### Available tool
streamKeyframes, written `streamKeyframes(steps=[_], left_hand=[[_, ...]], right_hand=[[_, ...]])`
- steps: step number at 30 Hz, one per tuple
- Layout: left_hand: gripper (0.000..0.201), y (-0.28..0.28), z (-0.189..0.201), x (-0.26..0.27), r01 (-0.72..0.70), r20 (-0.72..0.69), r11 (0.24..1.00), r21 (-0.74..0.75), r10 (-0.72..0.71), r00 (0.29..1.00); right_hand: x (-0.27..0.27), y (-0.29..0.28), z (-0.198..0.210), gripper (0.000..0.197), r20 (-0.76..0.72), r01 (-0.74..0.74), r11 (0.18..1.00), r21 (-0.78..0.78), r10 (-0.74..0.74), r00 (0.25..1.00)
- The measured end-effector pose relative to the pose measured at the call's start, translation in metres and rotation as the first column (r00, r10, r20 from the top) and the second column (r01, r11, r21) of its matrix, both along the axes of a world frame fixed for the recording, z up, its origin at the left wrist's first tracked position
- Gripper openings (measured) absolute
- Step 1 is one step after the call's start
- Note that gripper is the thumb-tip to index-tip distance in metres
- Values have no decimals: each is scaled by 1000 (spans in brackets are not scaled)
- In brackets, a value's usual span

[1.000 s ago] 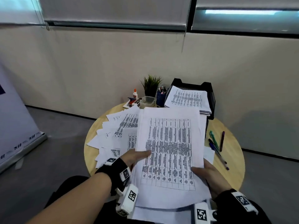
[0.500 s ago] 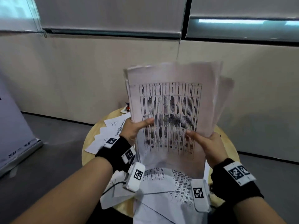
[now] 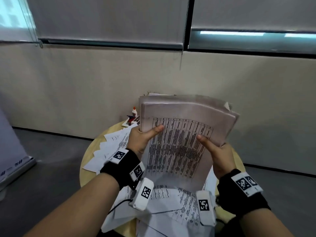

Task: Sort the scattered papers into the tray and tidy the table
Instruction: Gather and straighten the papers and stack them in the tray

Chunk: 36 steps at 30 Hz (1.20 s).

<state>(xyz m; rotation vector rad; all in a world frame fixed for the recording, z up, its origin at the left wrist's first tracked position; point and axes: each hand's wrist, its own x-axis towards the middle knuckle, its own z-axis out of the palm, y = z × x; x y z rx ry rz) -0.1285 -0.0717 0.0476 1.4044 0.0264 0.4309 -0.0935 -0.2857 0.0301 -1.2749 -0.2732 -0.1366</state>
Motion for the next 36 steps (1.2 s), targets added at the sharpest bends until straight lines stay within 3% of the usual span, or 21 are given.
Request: streamKeyframes(steps=[3,7,10,16,19,22,25,28,31,34,36], left_hand=[[47,7,-8,3,16,-4,1000,21,-16,1000],[60,11,-22,6,55,-46,998,5,-55,997],[61,11,-24,3,74,-45,997,10,-74,996],[59,11,-22,-1,98,-23,995,18,-98,995],[57,13,-22,-1,94,-16,995,26,-94,995],[69,16,-25,1,85,-3,996,27,-85,996],[71,18,-27,3,76,-1,997,23,-76,997],[57,19,-28,3,90,-15,996,6,-90,996],[52,20,-29,2,79,-34,997,10,-79,996],[52,20,-29,2,84,-49,996,35,-83,995],[58,20,-31,0,111,-73,992,53,-107,992]], right_hand=[[-2,-2,4,66,12,33,999,-31,-33,999],[-11,1,22,45,88,37,999,-16,-35,996],[-16,4,34,17,165,75,997,-15,-72,984],[-9,10,39,35,192,252,968,-20,-243,951],[-5,8,39,27,215,257,966,-11,-249,945],[0,3,41,25,208,265,963,49,-269,940],[-3,-3,44,34,212,238,968,73,-248,945],[-7,-11,31,37,206,98,995,10,-98,974],[-11,-15,3,66,140,-25,997,-69,34,990],[-17,-14,-22,39,-4,-26,984,-174,26,1000],[-18,-11,-32,39,-76,-49,972,-228,33,997]])
